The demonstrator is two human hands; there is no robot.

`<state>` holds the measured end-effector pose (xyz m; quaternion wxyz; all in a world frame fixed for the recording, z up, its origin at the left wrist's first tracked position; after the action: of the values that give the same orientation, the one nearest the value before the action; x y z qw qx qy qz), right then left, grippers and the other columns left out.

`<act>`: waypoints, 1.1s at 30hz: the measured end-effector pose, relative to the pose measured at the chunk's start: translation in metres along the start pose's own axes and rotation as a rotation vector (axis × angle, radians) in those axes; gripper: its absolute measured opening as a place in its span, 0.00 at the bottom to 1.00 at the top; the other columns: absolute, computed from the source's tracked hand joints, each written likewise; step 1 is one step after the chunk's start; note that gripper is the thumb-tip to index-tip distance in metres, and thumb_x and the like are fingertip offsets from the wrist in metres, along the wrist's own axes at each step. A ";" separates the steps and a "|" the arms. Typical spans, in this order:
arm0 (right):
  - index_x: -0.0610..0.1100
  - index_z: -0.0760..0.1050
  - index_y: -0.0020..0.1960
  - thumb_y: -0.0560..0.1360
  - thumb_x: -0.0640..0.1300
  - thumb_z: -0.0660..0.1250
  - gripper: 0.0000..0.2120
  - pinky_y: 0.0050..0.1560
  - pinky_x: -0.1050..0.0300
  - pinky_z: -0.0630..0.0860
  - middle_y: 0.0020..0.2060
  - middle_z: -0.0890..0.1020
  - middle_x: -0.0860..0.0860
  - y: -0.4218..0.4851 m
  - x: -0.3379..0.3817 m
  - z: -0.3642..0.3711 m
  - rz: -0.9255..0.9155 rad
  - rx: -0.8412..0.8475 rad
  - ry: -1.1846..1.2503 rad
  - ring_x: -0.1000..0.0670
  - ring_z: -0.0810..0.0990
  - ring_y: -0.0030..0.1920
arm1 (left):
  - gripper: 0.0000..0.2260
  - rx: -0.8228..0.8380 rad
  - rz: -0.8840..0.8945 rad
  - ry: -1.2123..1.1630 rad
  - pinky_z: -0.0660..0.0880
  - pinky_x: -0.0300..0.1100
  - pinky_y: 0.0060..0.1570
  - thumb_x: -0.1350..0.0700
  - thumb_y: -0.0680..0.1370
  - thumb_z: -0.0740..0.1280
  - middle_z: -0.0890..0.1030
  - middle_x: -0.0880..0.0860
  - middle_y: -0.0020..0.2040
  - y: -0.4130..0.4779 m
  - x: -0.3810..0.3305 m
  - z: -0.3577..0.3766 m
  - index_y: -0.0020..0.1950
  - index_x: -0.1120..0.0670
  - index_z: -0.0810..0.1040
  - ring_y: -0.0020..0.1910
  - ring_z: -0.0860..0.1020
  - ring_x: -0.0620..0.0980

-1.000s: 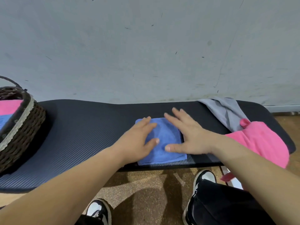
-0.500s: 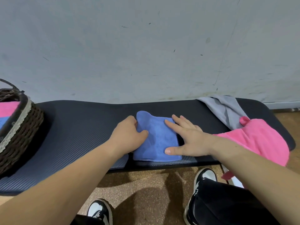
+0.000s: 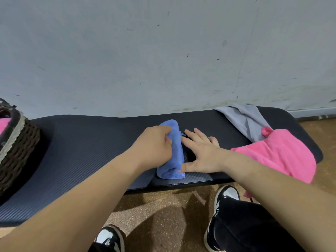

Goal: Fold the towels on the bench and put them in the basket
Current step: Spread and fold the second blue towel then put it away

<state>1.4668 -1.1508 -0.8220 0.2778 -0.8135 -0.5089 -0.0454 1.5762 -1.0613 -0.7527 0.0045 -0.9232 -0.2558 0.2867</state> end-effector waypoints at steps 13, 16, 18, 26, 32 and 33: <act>0.50 0.66 0.79 0.82 0.49 0.64 0.26 0.72 0.63 0.61 0.77 0.68 0.55 -0.001 -0.024 -0.049 0.043 -0.272 0.434 0.56 0.65 0.76 | 0.36 0.124 0.183 0.522 0.47 0.52 0.81 0.39 0.80 0.35 0.42 0.59 0.84 -0.021 -0.004 0.070 0.84 0.56 0.45 0.82 0.44 0.60; 0.51 0.67 0.78 0.83 0.51 0.63 0.24 0.69 0.64 0.65 0.74 0.72 0.58 0.008 -0.015 -0.044 0.007 -0.264 0.468 0.58 0.69 0.73 | 0.33 0.134 0.183 0.497 0.37 0.47 0.79 0.40 0.83 0.39 0.37 0.59 0.83 -0.021 -0.007 0.073 0.84 0.56 0.41 0.82 0.38 0.58; 0.52 0.70 0.75 0.83 0.51 0.63 0.21 0.65 0.64 0.69 0.68 0.77 0.59 0.014 -0.011 -0.040 0.009 -0.240 0.471 0.58 0.75 0.67 | 0.33 0.107 0.133 0.359 0.46 0.46 0.80 0.40 0.85 0.50 0.40 0.54 0.84 -0.021 -0.009 0.063 0.84 0.52 0.43 0.82 0.42 0.55; 0.52 0.76 0.59 0.79 0.50 0.68 0.09 0.56 0.57 0.76 0.52 0.82 0.58 0.022 -0.016 -0.047 0.021 -0.291 0.452 0.54 0.80 0.54 | 0.27 0.086 -0.325 -0.126 0.78 0.47 0.49 0.33 0.70 0.73 0.77 0.49 0.52 -0.017 0.032 0.047 0.56 0.52 0.72 0.51 0.78 0.49; 0.56 0.69 0.75 0.68 0.35 0.72 0.38 0.68 0.59 0.74 0.68 0.76 0.59 0.015 -0.012 -0.040 -0.054 -0.127 0.693 0.60 0.74 0.68 | 0.17 0.118 -0.208 -0.350 0.77 0.49 0.40 0.52 0.67 0.78 0.82 0.53 0.47 -0.018 0.023 0.019 0.51 0.49 0.74 0.40 0.78 0.47; 0.55 0.70 0.75 0.65 0.34 0.71 0.40 0.67 0.58 0.75 0.68 0.77 0.59 0.013 -0.006 -0.038 -0.083 -0.090 0.763 0.59 0.75 0.68 | 0.16 0.134 -0.166 -0.370 0.78 0.50 0.40 0.54 0.67 0.78 0.84 0.53 0.46 -0.021 0.023 0.011 0.50 0.48 0.75 0.38 0.78 0.46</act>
<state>1.4834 -1.1791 -0.7972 0.4091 -0.7283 -0.3989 -0.3783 1.5768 -1.0340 -0.7708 0.0427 -0.8283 -0.3077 0.4662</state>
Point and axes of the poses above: each hand's wrist, its own y-axis towards the middle knuckle, its own z-axis out of the palm, x = y × z, the point moved 9 cm from there along y, towards the middle knuckle
